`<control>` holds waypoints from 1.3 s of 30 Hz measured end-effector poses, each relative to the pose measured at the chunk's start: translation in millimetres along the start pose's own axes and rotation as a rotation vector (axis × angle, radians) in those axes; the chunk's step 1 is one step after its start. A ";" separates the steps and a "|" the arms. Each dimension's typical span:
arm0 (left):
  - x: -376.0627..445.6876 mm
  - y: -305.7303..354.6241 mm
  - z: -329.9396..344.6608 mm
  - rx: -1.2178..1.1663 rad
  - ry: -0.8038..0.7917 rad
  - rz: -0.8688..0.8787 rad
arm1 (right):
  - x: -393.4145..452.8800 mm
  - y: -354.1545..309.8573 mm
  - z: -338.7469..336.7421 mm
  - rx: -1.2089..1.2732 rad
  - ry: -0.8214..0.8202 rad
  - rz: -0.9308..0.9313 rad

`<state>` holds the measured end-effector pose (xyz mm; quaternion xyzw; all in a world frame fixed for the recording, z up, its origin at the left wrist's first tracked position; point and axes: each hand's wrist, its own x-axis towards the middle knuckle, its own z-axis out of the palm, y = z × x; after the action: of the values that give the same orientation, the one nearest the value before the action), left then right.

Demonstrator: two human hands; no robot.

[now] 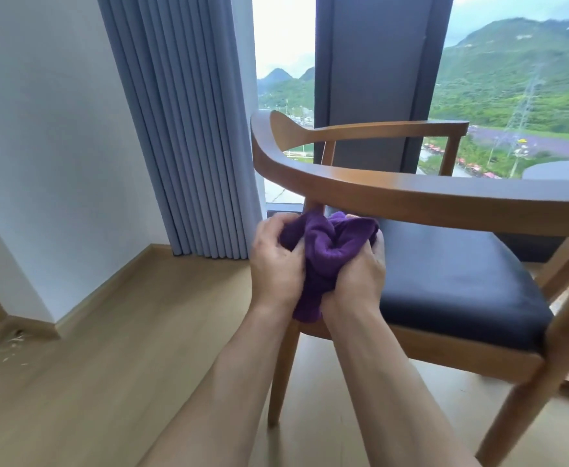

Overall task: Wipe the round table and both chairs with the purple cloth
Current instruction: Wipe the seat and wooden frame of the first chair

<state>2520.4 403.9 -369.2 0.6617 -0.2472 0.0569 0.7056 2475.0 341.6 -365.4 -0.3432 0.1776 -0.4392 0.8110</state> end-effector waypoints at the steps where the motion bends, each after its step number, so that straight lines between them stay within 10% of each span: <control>1: -0.4 -3.4 -4.0 0.061 0.004 0.022 | -0.2 0.7 -3.6 -0.015 0.019 -0.006; 7: 26.4 -17.6 -48.6 -0.248 0.283 0.074 | 9.2 7.1 -4.1 0.036 0.219 -0.196; 12: 65.0 -10.9 -11.4 -0.735 0.134 -0.345 | 17.9 25.1 32.6 0.012 0.268 -0.143; 27: 58.5 -73.6 -6.7 -0.346 -0.570 -0.219 | 22.5 85.8 32.7 -0.460 0.335 -0.254; 33: 47.1 -77.3 -26.9 -0.295 -0.650 -0.293 | 4.7 92.2 40.0 -0.388 0.367 -0.135; 39: 72.4 -27.5 -10.4 -0.407 -0.626 -0.173 | 18.5 54.9 65.8 -0.332 0.375 -0.446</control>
<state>2597.6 392.9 -363.4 0.5121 -0.4000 -0.2579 0.7150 2556.4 373.3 -358.2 -0.4144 0.3131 -0.6265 0.5811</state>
